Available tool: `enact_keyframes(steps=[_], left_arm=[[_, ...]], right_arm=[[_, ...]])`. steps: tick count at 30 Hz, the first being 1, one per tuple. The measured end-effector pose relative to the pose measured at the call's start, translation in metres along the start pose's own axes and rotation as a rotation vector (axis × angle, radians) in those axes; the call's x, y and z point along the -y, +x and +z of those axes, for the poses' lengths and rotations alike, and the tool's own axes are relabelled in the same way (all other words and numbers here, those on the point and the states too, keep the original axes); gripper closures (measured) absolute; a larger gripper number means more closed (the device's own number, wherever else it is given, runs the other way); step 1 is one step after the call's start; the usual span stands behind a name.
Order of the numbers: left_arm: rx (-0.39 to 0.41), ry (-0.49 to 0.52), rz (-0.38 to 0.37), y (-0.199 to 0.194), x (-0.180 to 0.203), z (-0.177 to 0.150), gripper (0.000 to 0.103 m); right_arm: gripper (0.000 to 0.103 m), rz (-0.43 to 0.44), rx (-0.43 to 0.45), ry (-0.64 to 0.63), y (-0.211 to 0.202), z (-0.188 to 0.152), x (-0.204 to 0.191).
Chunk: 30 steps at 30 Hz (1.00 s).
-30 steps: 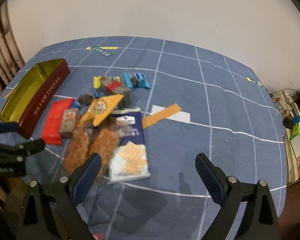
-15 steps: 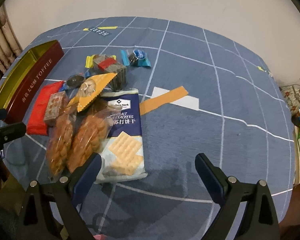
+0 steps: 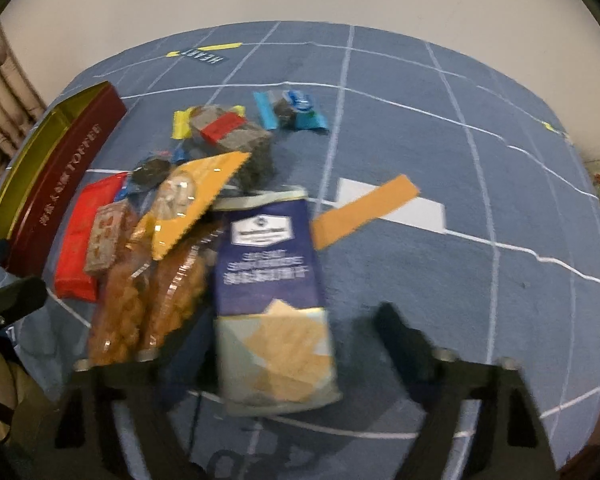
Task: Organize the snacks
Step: 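Grasp the blue soda crackers pack with the right gripper, then grasp the red packet with the left gripper while the right gripper holds the crackers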
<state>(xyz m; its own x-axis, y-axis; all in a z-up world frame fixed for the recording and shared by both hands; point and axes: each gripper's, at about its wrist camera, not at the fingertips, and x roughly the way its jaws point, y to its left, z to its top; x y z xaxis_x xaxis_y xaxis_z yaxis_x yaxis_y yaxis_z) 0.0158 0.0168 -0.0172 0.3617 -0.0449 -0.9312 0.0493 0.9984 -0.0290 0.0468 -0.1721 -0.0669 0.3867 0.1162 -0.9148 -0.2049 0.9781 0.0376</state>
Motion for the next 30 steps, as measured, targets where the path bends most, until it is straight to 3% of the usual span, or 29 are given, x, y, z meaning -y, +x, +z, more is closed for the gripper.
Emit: enact_keyframes(steps=[2, 6, 8, 12, 16, 23, 24, 27, 30], left_arm=[[-0.001, 0.000, -0.007, 0.000, 0.000, 0.001, 0.015], [-0.020, -0.014, -0.046, 0.003, 0.003, 0.005, 0.022], [-0.027, -0.024, -0.056, 0.004, 0.004, 0.009, 0.023], [-0.025, -0.022, -0.051, 0.005, 0.007, 0.014, 0.024], [-0.069, -0.087, -0.082, 0.012, -0.001, 0.018, 0.029], [-0.103, -0.122, -0.019, 0.020, 0.001, 0.021, 0.032], [-0.112, -0.130, -0.013, 0.022, 0.001, 0.021, 0.035], [-0.138, -0.184, 0.006, 0.027, -0.003, 0.023, 0.057], [-0.151, -0.227, 0.006, 0.031, -0.010, 0.024, 0.059]], right_arm=[[0.035, -0.006, 0.002, -0.017, 0.000, 0.001, -0.002], [0.037, -0.009, 0.004, -0.050, 0.002, 0.005, -0.005], [0.049, -0.008, 0.004, -0.065, 0.002, 0.007, -0.007], [0.050, -0.011, 0.006, -0.082, 0.002, 0.008, -0.009], [0.052, -0.024, 0.000, -0.051, -0.003, 0.001, 0.000], [0.052, -0.036, 0.001, 0.003, -0.010, -0.012, 0.026], [0.052, -0.037, 0.002, 0.005, -0.010, -0.011, 0.026], [0.052, -0.043, 0.001, 0.000, -0.010, -0.012, 0.025], [0.052, -0.033, 0.005, 0.006, -0.008, -0.010, 0.025]])
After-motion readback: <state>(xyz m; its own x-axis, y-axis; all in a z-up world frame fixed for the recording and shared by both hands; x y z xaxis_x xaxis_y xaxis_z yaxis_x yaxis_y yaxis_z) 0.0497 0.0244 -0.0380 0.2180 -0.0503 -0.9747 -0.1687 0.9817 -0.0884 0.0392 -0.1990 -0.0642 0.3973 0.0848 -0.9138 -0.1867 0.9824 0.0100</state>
